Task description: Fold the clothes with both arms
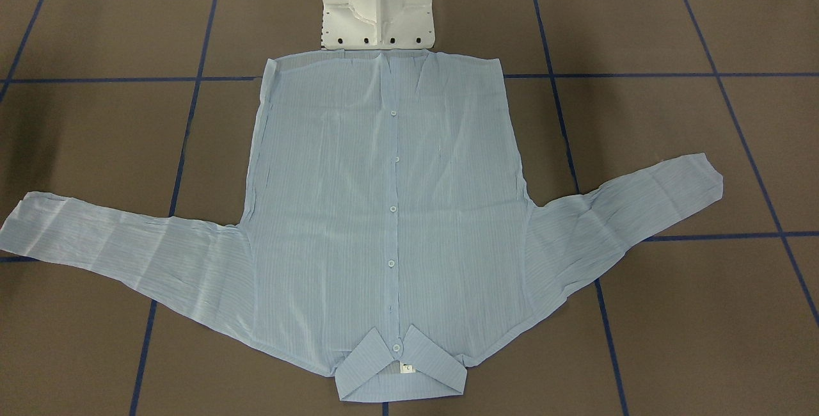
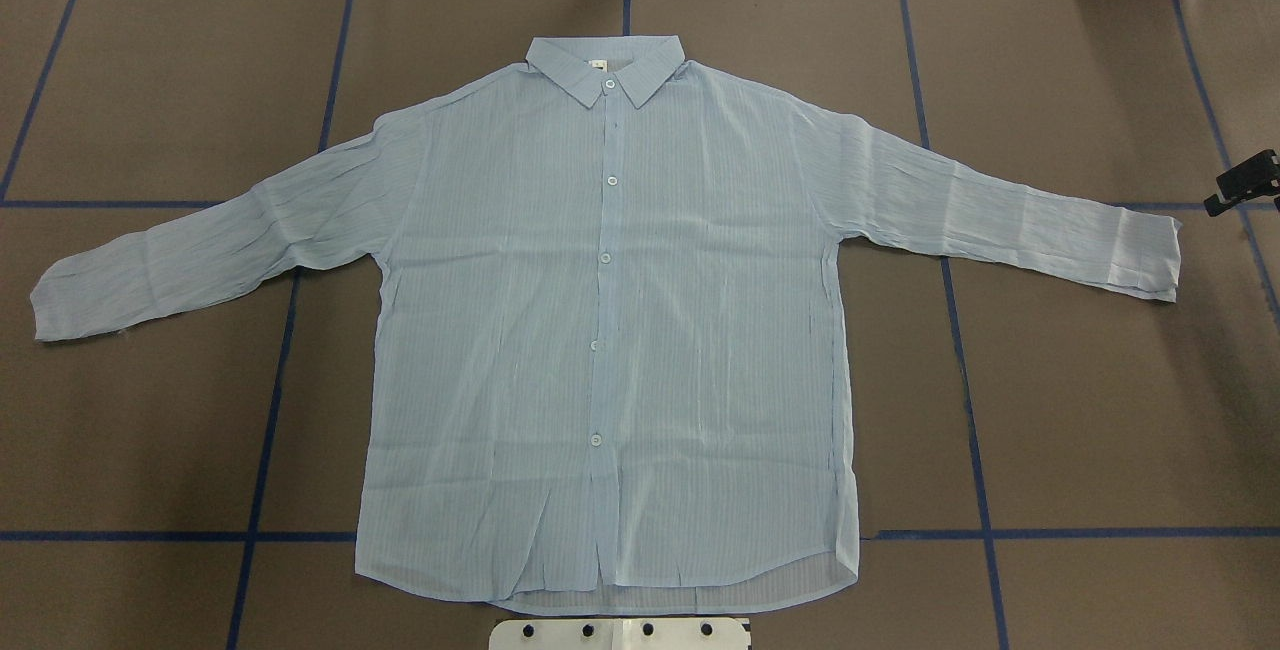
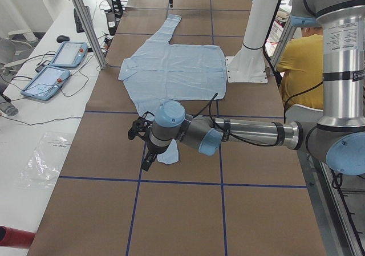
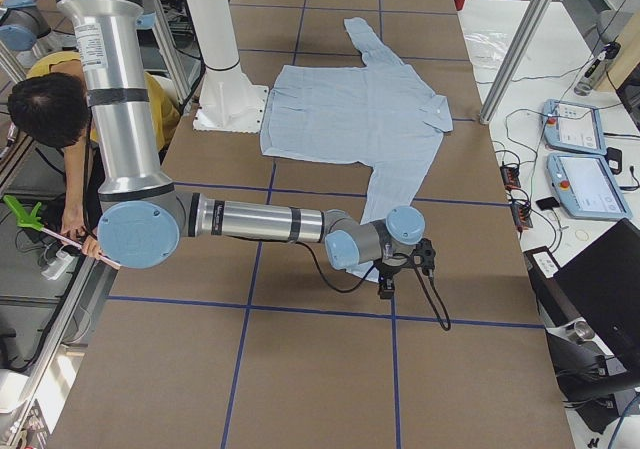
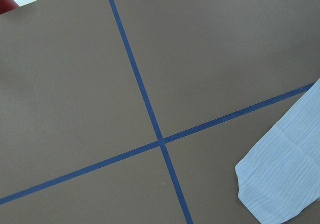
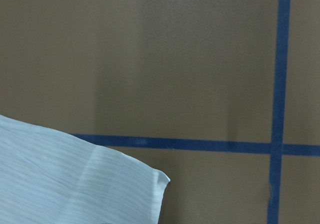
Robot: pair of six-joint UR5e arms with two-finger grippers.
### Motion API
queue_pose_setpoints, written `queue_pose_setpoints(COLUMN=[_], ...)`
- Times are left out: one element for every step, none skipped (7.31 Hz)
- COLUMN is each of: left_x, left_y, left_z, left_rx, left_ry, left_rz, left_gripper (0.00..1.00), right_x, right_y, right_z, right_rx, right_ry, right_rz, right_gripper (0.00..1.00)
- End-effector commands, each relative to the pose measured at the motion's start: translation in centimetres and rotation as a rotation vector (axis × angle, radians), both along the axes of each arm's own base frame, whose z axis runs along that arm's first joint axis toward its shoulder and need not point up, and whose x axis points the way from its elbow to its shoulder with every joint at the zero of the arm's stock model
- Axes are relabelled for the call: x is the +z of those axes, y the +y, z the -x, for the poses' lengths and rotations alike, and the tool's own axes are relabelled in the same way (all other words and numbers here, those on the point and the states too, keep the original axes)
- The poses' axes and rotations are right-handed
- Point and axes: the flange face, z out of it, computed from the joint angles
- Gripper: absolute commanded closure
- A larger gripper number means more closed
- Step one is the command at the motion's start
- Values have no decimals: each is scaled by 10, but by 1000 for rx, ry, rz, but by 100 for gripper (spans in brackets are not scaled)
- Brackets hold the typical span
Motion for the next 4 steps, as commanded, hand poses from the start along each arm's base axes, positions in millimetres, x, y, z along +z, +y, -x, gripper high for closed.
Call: queue_pose_setpoints(left_x=[-2,-2,-2,-2], left_y=[0,0,0,0], left_z=[0,0,0,0], left_rx=[1,0,0,1], left_ry=[0,0,0,0], left_rz=[-4,-5,-5,-6], left_gripper=[0,0,0,0], right_x=[5,9,10,10], right_y=[4,5,5,4], right_z=[25,28,30,35], right_rx=[49,43,41,34], right_ry=[1,7,12,13], right_rz=[39,43,43,43], right_gripper=[8,10,10,10])
